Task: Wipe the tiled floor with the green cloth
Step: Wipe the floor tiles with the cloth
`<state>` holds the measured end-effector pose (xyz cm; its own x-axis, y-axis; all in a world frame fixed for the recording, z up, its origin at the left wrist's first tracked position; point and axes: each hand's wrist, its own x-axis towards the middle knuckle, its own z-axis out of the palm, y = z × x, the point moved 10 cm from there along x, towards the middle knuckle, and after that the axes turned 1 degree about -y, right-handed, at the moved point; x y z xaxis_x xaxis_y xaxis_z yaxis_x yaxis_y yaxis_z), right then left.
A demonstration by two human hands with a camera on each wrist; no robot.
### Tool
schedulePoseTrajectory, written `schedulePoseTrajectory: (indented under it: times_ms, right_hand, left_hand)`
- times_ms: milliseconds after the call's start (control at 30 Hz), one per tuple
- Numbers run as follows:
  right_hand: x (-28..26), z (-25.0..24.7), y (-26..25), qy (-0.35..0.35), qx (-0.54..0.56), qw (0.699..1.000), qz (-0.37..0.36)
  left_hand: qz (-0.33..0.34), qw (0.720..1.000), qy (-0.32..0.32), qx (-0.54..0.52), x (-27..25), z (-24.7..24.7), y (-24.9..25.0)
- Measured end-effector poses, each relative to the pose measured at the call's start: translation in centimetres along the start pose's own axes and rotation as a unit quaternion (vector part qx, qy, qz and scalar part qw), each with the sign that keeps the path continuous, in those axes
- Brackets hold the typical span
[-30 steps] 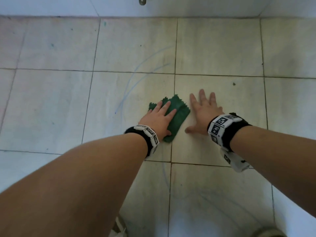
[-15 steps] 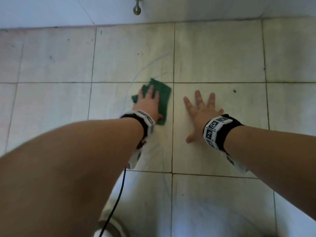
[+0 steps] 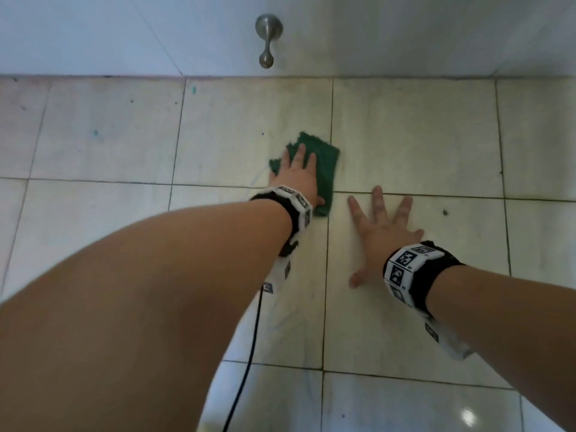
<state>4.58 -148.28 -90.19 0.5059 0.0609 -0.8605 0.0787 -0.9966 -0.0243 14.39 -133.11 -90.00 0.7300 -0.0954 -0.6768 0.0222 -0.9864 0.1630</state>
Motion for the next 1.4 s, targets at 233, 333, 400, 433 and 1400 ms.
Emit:
schedulePoseTrajectory:
  times_ms: [233,333,400,433,1400]
  right_hand:
    - [0.1,0.1,0.0,-0.015,-0.004,1.000,-0.004]
    - [0.2,0.0,-0.2,-0.021,-0.003,1.000,-0.006]
    - [0.3,0.0,-0.2,-0.025,-0.005,1.000,-0.004]
    - [0.4,0.0,-0.2,-0.029,-0.007,1.000,-0.001]
    - [-0.6,-0.6,-0.4,0.013,-0.057,0.998,0.008]
  left_hand:
    - [-0.146,0.989,0.011,0.015,1.8,-4.3,-10.6]
    - [-0.035,0.998,0.008,0.041,2.2,-3.8,-4.7]
    - [0.040,0.998,-0.006,0.056,2.9,-2.8,1.1]
    - [0.064,0.996,-0.014,0.053,3.3,-2.4,3.8]
    - [0.011,0.997,0.054,0.051,-7.5,5.3,-2.4]
